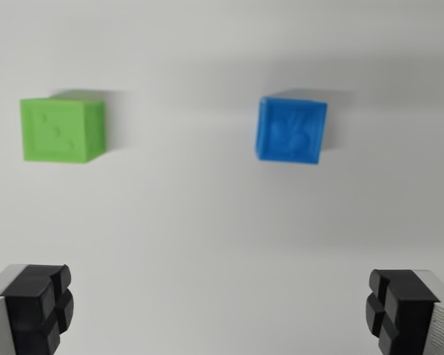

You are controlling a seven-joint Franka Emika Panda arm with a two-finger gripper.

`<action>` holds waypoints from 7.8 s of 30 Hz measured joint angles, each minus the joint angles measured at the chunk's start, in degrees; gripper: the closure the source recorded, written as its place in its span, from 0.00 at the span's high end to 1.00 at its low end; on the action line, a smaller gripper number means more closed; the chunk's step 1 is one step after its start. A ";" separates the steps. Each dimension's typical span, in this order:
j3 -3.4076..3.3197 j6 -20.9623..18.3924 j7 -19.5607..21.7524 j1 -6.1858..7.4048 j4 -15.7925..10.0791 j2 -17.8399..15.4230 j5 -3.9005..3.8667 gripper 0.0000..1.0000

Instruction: Stack cube

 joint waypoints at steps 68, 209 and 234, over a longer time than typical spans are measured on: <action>0.40 18.97 -5.40 -5.34 6.94 29.81 1.08 1.00; 0.48 11.16 2.47 1.73 4.28 18.82 1.07 0.00; 0.48 10.57 7.38 6.09 4.76 18.67 1.07 0.00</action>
